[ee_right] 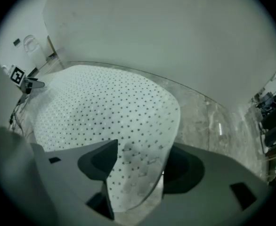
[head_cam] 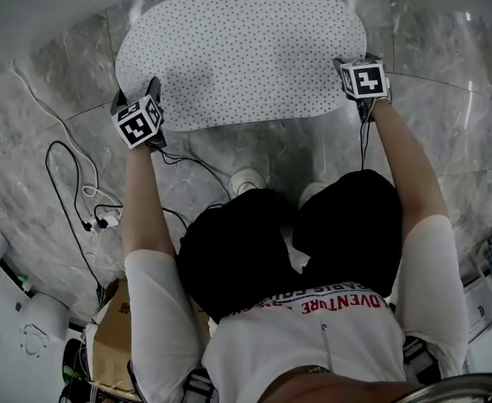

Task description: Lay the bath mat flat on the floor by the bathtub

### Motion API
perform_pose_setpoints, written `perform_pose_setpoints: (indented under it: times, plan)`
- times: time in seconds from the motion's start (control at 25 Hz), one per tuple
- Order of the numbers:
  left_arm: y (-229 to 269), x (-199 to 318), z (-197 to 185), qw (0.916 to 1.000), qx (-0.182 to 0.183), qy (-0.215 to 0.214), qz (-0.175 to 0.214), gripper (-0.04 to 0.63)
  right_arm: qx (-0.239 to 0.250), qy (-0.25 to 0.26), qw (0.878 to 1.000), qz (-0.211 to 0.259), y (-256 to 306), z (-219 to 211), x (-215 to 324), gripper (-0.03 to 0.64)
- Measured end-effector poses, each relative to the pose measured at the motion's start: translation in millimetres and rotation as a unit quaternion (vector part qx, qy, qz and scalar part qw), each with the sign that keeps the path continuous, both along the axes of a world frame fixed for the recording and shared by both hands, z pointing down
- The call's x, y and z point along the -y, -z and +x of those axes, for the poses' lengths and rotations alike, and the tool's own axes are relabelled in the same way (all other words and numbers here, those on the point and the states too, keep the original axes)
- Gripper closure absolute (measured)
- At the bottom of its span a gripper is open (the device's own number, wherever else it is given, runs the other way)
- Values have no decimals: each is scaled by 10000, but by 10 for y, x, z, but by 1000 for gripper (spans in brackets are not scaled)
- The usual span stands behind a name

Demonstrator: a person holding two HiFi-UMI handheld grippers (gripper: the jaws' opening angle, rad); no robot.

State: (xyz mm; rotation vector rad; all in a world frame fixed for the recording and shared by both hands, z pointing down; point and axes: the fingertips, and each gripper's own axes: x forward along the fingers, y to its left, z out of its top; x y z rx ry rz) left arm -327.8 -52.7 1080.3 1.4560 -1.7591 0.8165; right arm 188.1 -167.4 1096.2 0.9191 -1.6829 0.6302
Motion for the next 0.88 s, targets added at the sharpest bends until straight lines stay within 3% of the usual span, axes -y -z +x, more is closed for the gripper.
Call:
perform_pose_setpoints:
  times: [0.08,0.2,0.36,0.4,0.52,0.56,0.64,0.88]
  plan:
    - [54,-8,-143,9993,269,228,149,154,-269,-205,9992,225,44,143,84,347]
    - [197,36,-212,9977,564,142,351,141,-533,-175,9959,707,246,223,254,347]
    - [373,188,46,9990,157,-128,409,148,-188,121,9952,950,460,-28,308,347]
    - [437,232,137,9989,65,-199,410,175,-29,121,9952,971,518,-113,308,356]
    - [735,374,311,9970,222,-276,688,493,302,236,9926,1153,752,-366,312,540]
    - [826,416,380,9962,220,-336,776,530,394,307,9913,1215,837,-444,303,555]
    - [980,488,559,9945,70,-556,880,583,635,410,9884,1318,1018,-589,293,606]
    - [1730,614,1070,9863,-320,-1141,1145,583,1340,731,9736,1700,1843,-950,286,607]
